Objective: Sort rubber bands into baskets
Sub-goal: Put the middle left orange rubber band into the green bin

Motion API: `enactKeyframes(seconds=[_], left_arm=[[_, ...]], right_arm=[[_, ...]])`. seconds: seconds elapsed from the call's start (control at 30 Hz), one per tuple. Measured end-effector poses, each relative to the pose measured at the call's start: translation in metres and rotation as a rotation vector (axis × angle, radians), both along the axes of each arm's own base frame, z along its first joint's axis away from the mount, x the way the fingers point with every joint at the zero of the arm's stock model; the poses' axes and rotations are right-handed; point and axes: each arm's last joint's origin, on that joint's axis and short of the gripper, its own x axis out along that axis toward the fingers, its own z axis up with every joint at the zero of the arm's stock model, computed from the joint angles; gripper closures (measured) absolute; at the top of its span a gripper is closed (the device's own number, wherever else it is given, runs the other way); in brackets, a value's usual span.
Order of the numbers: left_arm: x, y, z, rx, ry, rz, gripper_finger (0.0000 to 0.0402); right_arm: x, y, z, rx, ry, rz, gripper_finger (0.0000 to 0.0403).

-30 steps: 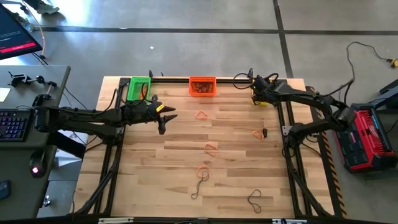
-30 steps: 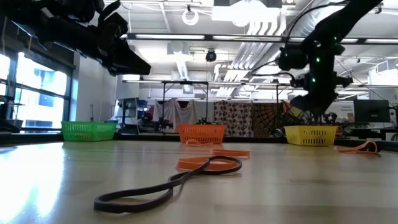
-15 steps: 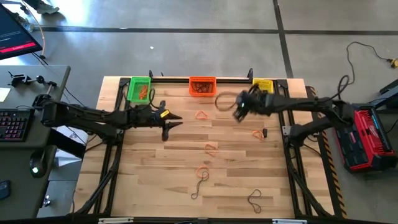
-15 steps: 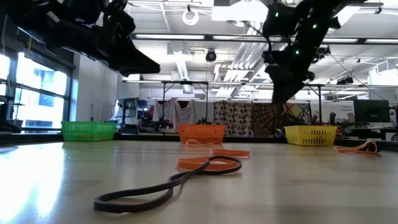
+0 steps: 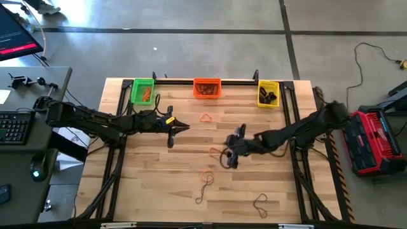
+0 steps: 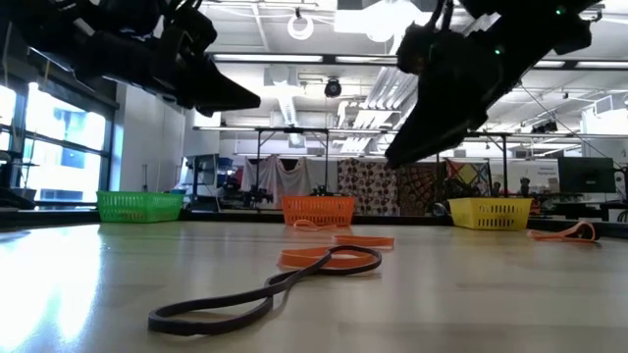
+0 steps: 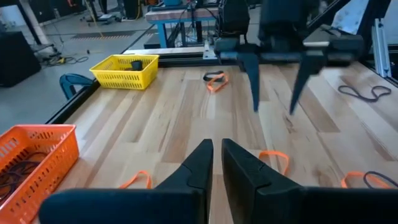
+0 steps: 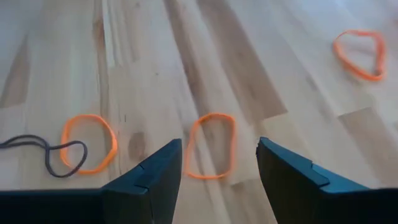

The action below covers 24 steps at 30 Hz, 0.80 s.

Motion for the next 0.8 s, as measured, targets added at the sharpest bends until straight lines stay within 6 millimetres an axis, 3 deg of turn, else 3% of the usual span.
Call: enactKeyframes(seconds=[0.3,0.8], left_arm=[[0.0,-0.001,0.0,-0.023,-0.001,0.001,0.0378],[0.0,-0.002,0.001,-0.044,-0.021,0.004,0.0378]], right_arm=[[0.029,0.014,-0.035,0.005,0.121,0.042,0.0205],[0.039,0.006,-0.063,-0.002,0.222,0.014,0.0216]])
